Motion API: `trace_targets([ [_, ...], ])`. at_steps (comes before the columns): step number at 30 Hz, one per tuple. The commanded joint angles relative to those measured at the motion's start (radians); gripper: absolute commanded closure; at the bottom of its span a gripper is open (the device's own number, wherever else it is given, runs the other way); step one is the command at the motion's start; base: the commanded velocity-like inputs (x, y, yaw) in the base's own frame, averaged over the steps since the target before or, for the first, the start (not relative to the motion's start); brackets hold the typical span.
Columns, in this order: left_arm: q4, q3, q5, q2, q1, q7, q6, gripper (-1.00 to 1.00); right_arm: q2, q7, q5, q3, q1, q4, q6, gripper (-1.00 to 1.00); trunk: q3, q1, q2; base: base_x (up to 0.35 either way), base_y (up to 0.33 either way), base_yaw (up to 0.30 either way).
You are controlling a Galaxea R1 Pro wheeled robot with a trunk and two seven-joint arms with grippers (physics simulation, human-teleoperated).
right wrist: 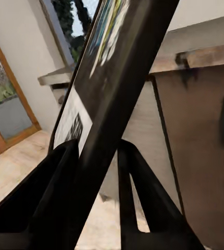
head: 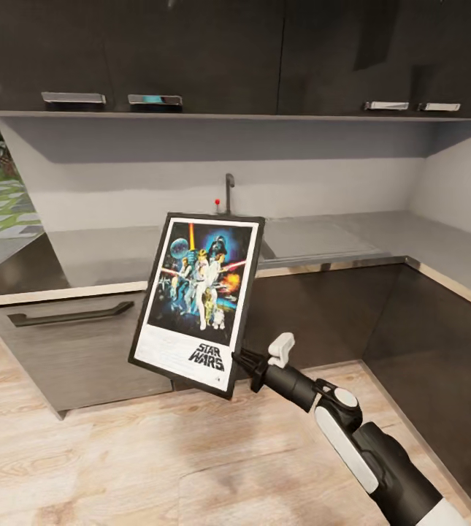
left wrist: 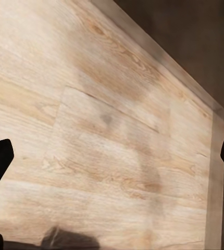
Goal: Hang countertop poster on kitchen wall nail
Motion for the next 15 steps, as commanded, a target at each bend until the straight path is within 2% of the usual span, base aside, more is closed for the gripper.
trace_targets([
  [1,0.000,0.003,0.003,0.000,-0.001,-0.005,0.010,-1.00,-0.002,0.003,0.012,0.001,0.000,0.003,0.009,1.00,-0.001,0.000,-0.001,-0.005,0.000,0.000],
  [2,-0.001,0.002,0.002,0.000,-0.001,-0.005,0.010,-1.00,-0.004,0.005,0.057,0.001,0.002,0.010,0.009,1.00,-0.001,0.000,-0.001,-0.003,0.000,0.000],
  [3,-0.002,0.002,0.002,0.000,-0.001,-0.005,0.010,-1.00,-0.005,0.006,0.077,0.000,0.004,0.013,0.009,1.00,-0.001,0.000,-0.001,-0.003,0.000,0.000],
  [5,-0.004,0.000,0.001,0.000,-0.001,-0.005,0.009,-1.00,-0.016,0.007,0.154,-0.001,0.013,0.040,0.009,1.00,-0.001,0.000,-0.001,-0.001,0.000,0.000],
  [10,-0.004,-0.001,0.001,0.000,-0.001,-0.005,0.000,-1.00,-0.031,0.007,0.187,-0.002,0.016,0.091,0.007,1.00,-0.001,0.000,-0.001,0.000,0.000,0.000],
  [15,-0.005,-0.001,0.000,0.000,-0.001,-0.007,-0.042,-1.00,-0.043,0.007,0.195,-0.005,0.017,0.121,0.005,1.00,-0.001,0.000,-0.001,0.000,0.000,0.000],
])
